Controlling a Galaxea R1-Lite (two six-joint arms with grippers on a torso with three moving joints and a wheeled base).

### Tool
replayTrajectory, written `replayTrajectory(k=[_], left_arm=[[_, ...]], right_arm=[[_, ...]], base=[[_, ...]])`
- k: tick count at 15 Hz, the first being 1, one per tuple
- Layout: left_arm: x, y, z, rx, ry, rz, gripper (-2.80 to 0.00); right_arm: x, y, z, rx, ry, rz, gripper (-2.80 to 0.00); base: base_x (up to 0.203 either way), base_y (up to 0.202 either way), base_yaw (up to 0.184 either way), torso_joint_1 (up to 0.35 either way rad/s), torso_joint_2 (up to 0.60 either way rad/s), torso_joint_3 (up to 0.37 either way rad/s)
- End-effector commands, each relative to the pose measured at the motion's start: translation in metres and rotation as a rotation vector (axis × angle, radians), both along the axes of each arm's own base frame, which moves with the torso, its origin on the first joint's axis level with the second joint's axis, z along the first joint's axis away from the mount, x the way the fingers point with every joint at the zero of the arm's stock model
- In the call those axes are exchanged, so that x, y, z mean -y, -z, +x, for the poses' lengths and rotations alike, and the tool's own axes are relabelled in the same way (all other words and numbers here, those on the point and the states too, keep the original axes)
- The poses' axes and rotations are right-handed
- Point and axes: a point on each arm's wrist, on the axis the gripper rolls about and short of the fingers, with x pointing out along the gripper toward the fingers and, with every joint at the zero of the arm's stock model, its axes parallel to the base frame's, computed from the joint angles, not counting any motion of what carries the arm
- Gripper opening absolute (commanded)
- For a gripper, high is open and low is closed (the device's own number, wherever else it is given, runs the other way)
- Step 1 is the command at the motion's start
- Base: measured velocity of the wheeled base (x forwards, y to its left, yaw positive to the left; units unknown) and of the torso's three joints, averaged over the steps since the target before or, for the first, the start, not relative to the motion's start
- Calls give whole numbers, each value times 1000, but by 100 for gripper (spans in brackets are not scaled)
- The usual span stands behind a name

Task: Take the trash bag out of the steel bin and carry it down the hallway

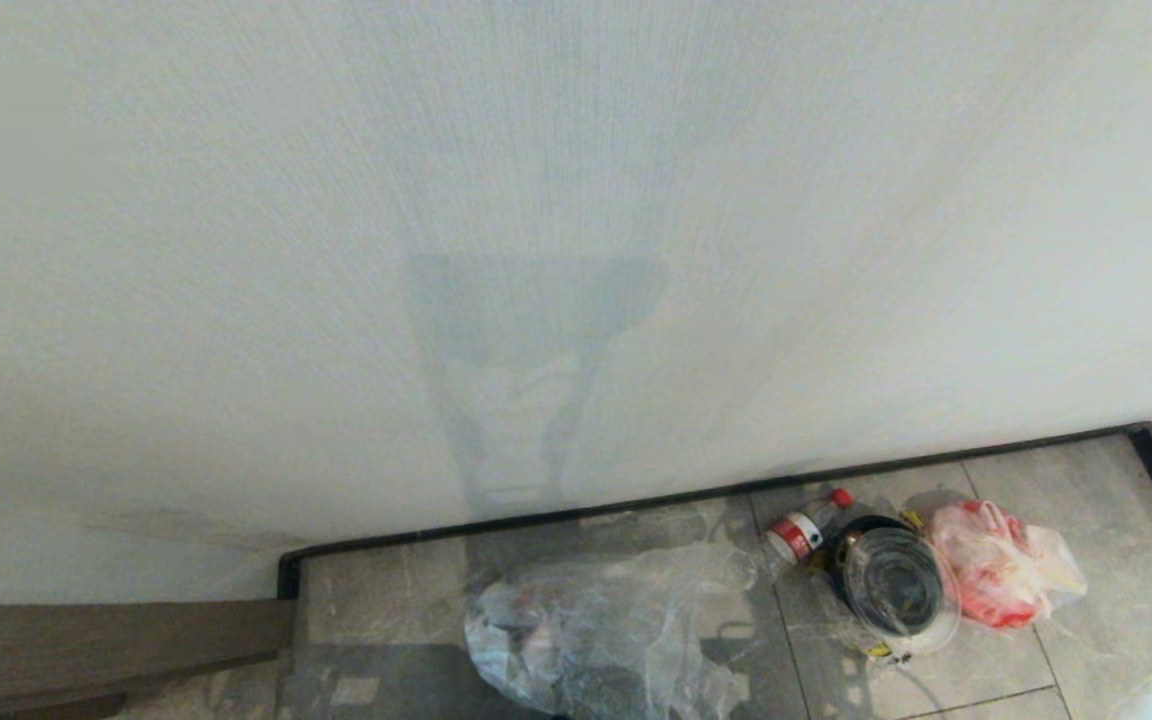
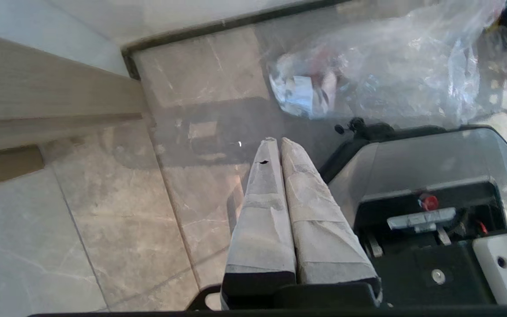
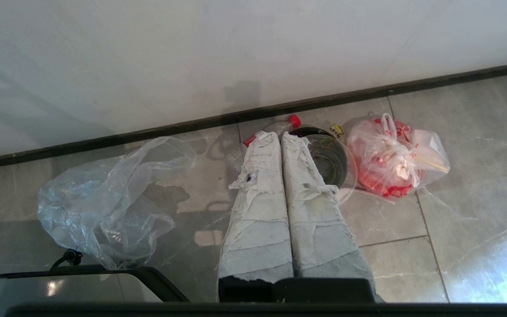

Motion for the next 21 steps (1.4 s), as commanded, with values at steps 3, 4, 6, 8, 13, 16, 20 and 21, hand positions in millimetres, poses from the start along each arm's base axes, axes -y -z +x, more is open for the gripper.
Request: replayTrajectory(k=[3, 4, 6, 8, 13, 16, 20, 21], left_arm=[[-1, 2, -2, 21, 7, 17, -280], [0, 9, -1, 2, 5, 22, -280], [0, 19, 2, 1, 2, 22, -280], [2, 27, 9, 67, 9, 10, -280], [4, 31, 15, 195, -52, -14, -280], [5, 31, 12, 262, -148, 1, -280], [5, 31, 10, 295, -129, 59, -280], [5, 32, 8, 309, -117, 81, -280]], right_arm=[[0, 0, 0, 1, 1, 0, -280], [0, 0, 0, 1, 0, 0, -280], [0, 0, 0, 1, 0, 0, -280], [0, 0, 0, 1, 0, 0, -280], [0, 0, 0, 1, 1, 0, -280], [0, 0, 0, 1, 0, 0, -280], [0, 0, 0, 1, 0, 0, -280], [0, 0, 0, 2, 0, 0, -280]], base=[[0, 0, 0, 0, 0, 0], [0, 0, 0, 0, 0, 0], [0, 0, 0, 0, 0, 0], [0, 0, 0, 0, 0, 0], [0, 0, 0, 0, 0, 0], [0, 0, 0, 0, 0, 0], [0, 0, 0, 0, 0, 0], [0, 0, 0, 0, 0, 0]])
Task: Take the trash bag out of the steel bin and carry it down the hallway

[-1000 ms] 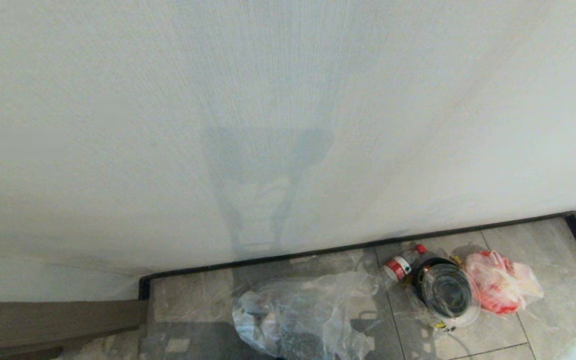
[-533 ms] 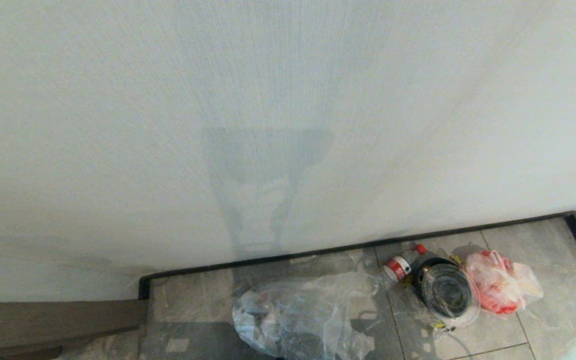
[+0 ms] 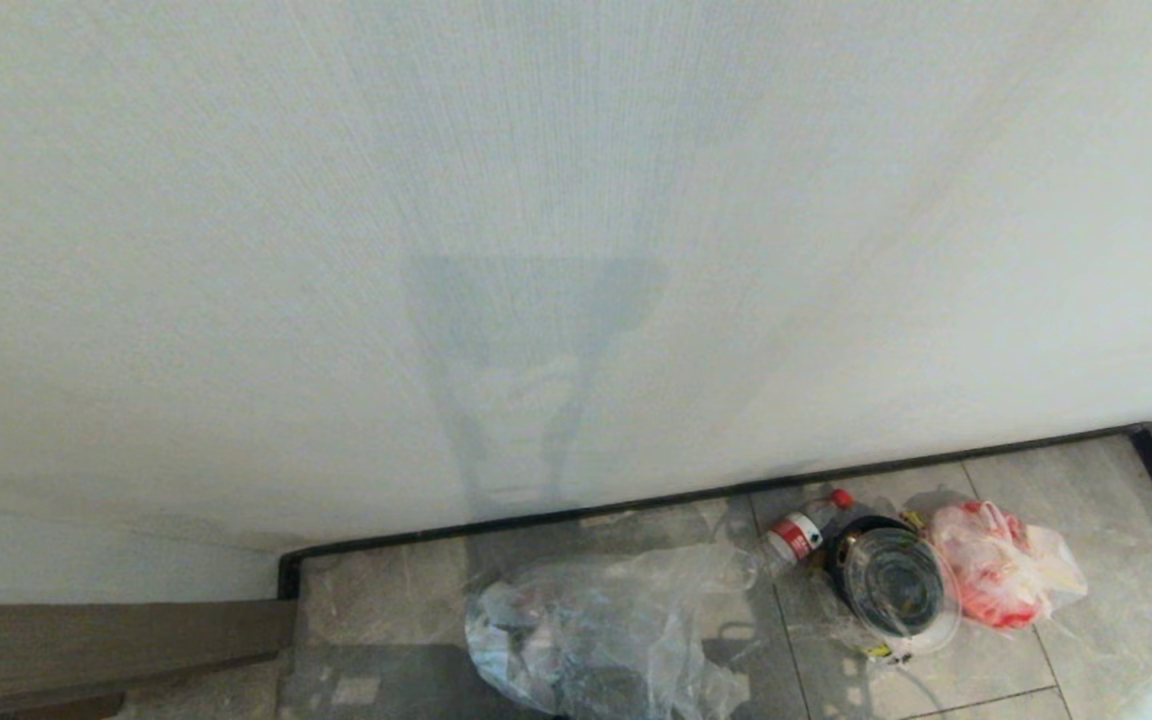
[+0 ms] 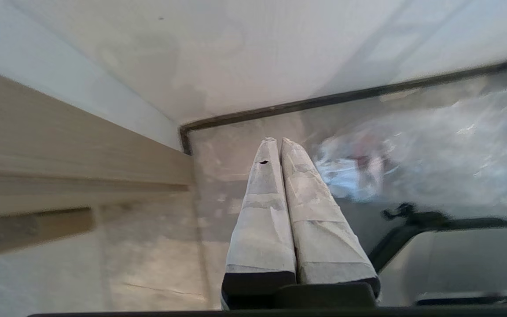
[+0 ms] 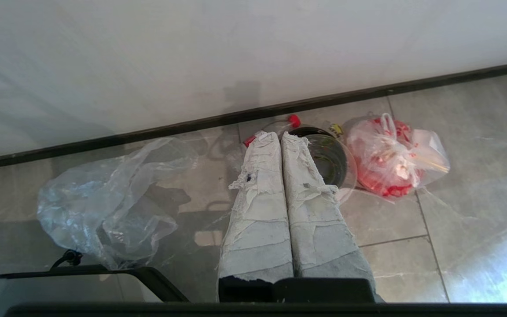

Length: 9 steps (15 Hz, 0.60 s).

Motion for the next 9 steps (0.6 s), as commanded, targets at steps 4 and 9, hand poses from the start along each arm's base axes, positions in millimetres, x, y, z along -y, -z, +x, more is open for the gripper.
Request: replayTrajectory(k=[4, 9], left_arm=[[0, 8, -19, 126, 18, 40, -280], [0, 9, -17, 151, 17, 35, -280]], right_arm=[[0, 0, 0, 2, 0, 0, -280], [0, 0, 0, 2, 0, 0, -280]], base=[[0, 0, 0, 0, 0, 0], [0, 0, 0, 0, 0, 0]])
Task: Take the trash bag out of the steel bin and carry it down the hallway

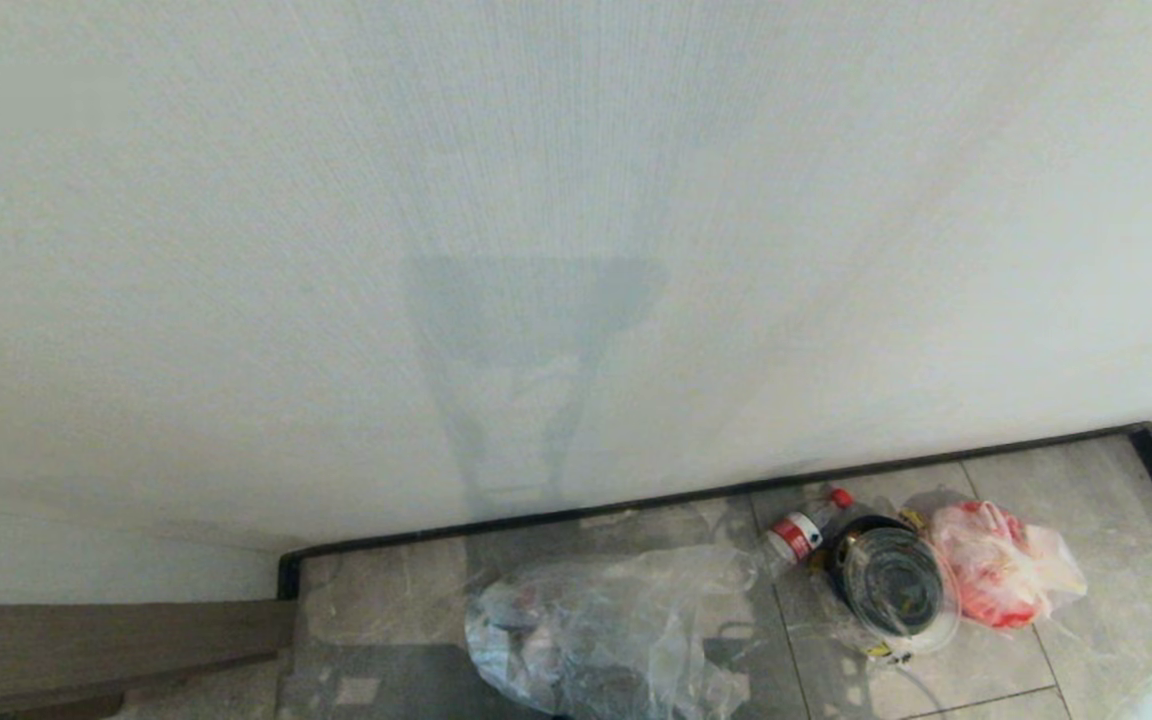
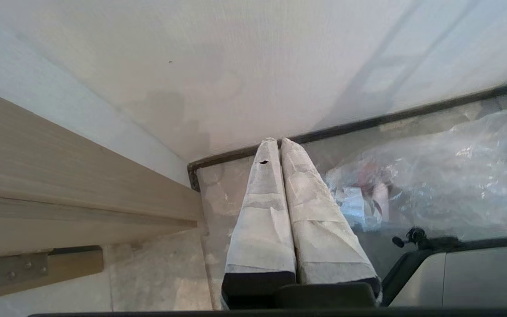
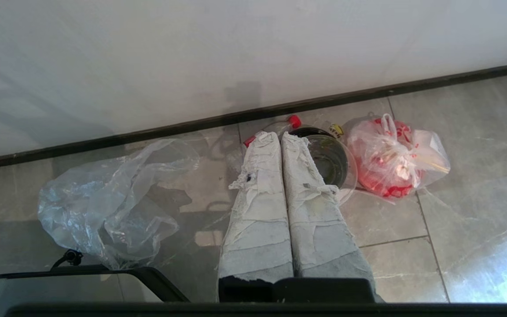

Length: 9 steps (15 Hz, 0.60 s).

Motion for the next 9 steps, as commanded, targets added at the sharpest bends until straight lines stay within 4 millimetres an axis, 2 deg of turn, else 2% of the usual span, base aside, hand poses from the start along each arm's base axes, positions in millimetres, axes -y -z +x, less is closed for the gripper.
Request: replayTrajectory(k=[1, 9], left_arm=[[0, 1, 0, 7, -1, -4, -280], [0, 0, 0, 10, -1, -12, -280]], right_arm=[[0, 0, 0, 1, 2, 0, -280], [0, 0, 0, 1, 1, 0, -280]], base=[[0, 0, 0, 0, 0, 0], [0, 0, 0, 0, 0, 0]])
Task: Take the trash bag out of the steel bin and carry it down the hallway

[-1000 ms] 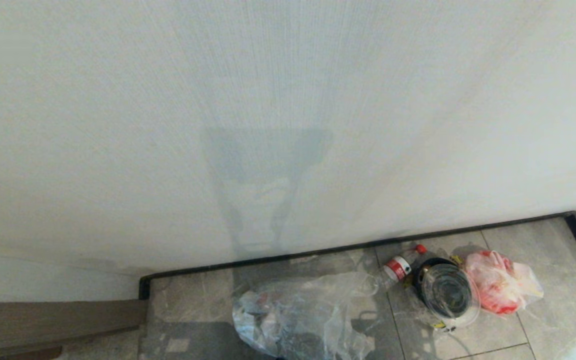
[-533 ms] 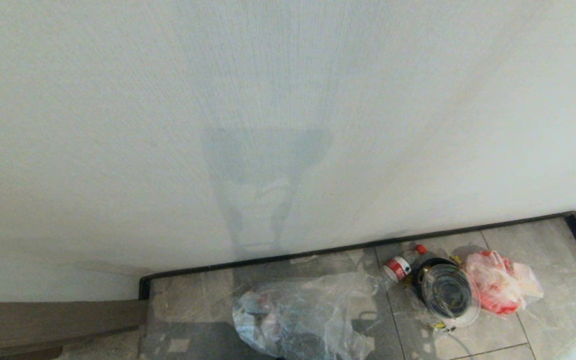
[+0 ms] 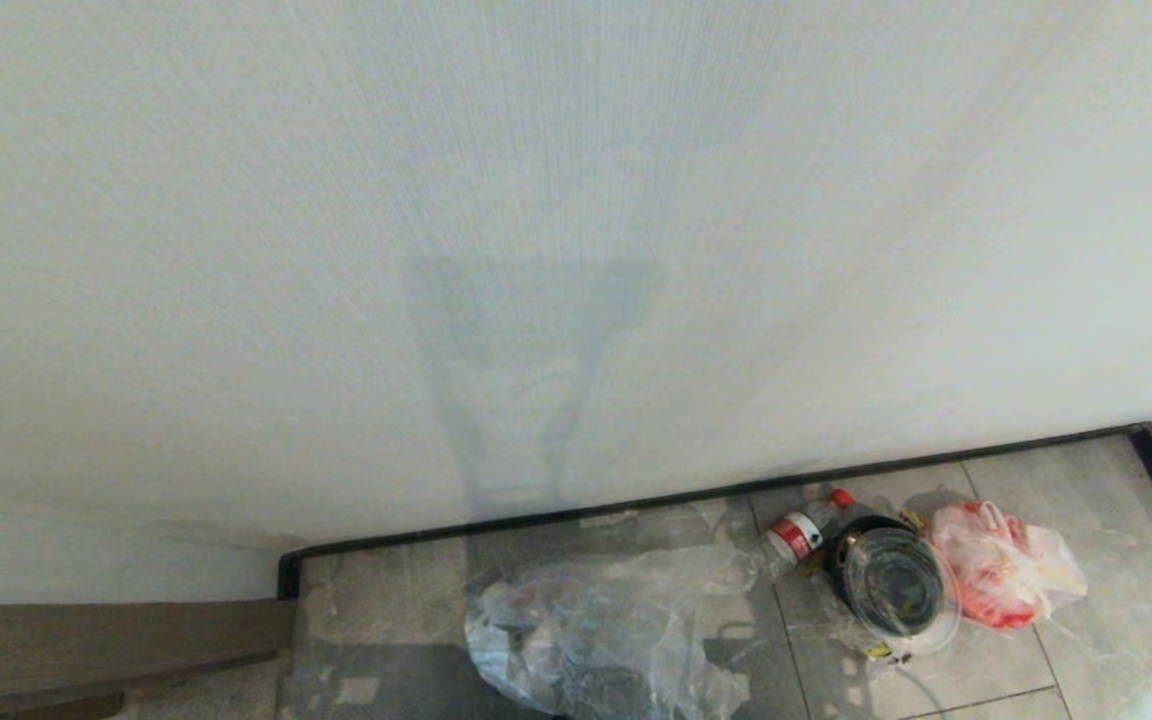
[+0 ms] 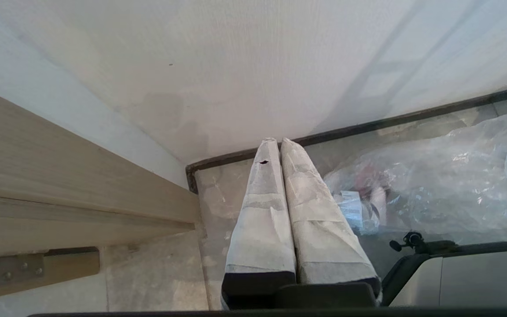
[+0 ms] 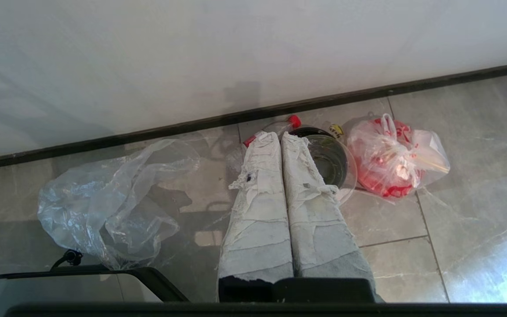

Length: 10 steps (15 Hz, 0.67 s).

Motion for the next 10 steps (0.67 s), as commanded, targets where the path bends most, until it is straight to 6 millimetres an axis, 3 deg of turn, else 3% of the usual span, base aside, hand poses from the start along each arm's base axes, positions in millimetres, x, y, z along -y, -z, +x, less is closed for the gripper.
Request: replayTrajectory(k=[1, 10], left_arm=[[0, 0, 0, -3, -2, -4, -280], [0, 0, 0, -2, -17, -52, -280]], right_arm=[[0, 0, 0, 1, -2, 0, -280], [0, 0, 0, 1, -2, 0, -280]], base=[[0, 0, 0, 0, 0, 0], [0, 0, 0, 3, 2, 176]])
